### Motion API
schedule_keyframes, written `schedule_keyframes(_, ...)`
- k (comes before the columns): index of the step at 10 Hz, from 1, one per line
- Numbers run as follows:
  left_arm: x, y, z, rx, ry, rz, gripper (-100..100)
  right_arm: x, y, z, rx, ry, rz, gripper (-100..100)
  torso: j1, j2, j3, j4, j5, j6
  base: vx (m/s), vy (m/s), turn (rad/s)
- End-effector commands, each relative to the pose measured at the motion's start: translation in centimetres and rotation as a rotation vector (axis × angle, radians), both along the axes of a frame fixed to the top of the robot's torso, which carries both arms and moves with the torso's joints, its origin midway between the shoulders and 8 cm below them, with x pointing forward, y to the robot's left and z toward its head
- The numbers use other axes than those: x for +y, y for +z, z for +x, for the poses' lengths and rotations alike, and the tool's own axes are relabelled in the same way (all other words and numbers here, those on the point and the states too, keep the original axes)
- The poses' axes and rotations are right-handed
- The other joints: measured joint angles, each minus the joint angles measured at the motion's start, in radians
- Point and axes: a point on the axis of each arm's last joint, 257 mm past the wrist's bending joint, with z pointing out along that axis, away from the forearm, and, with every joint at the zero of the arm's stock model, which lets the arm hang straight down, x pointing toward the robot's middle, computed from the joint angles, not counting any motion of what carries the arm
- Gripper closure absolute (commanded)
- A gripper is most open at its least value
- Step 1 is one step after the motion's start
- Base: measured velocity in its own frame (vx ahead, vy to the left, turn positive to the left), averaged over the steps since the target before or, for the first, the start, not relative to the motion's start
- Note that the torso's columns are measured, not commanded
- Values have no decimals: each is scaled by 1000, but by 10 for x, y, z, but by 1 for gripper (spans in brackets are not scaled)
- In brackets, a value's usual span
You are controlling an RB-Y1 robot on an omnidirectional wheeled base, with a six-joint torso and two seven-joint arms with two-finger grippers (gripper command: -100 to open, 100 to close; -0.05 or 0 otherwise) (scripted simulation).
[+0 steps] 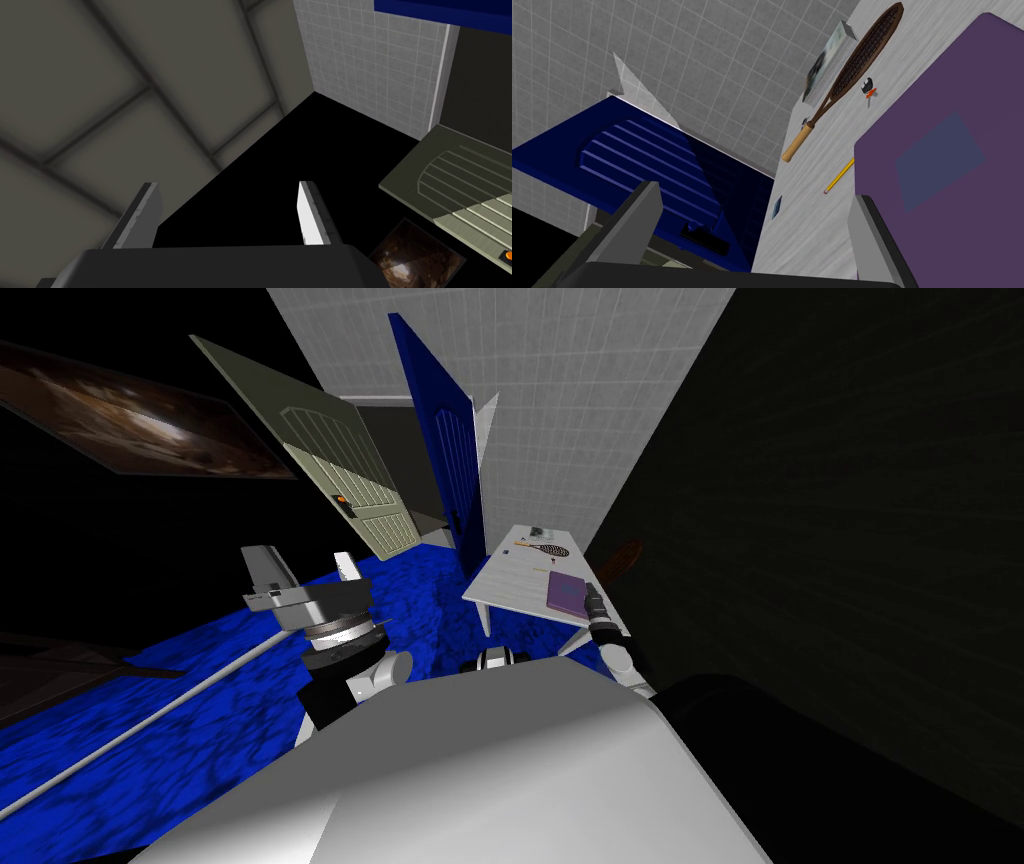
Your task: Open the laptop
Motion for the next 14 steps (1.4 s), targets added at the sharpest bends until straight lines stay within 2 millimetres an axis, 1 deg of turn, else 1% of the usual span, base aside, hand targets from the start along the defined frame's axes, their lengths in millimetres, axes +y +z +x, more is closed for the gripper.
schedule_keyframes(1,0,0,0,0,0,0,0,-18,-2,-16,-7,-39,96,-100,0,1,1,0,0,0,41,69,40)
schedule_keyframes(3,0,0,0,0,0,0,0,-34,-4,-31,-14,-75,172,-100,1,-1,0,0,0,0,56,79,41)
schedule_keyframes(4,0,0,0,0,0,0,0,-34,-4,-31,-15,-76,180,-100,1,-1,-1,0,0,0,40,51,7)
schedule_keyframes(7,0,0,0,0,0,0,0,-55,-6,-52,-32,-126,287,-100,0,0,0,0,0,0,37,49,30)
schedule_keyframes(8,0,0,0,0,0,0,0,-55,-6,-52,-32,-126,292,-100,1,-1,0,0,0,0,40,41,3)
schedule_keyframes(11,0,0,0,0,0,0,0,-70,-6,-70,-54,-167,388,-100,0,0,0,0,0,0,35,45,28)
schedule_keyframes(14,0,0,0,0,0,0,0,-81,-4,-84,-75,-198,464,-100,0,0,0,0,0,0,42,51,22)
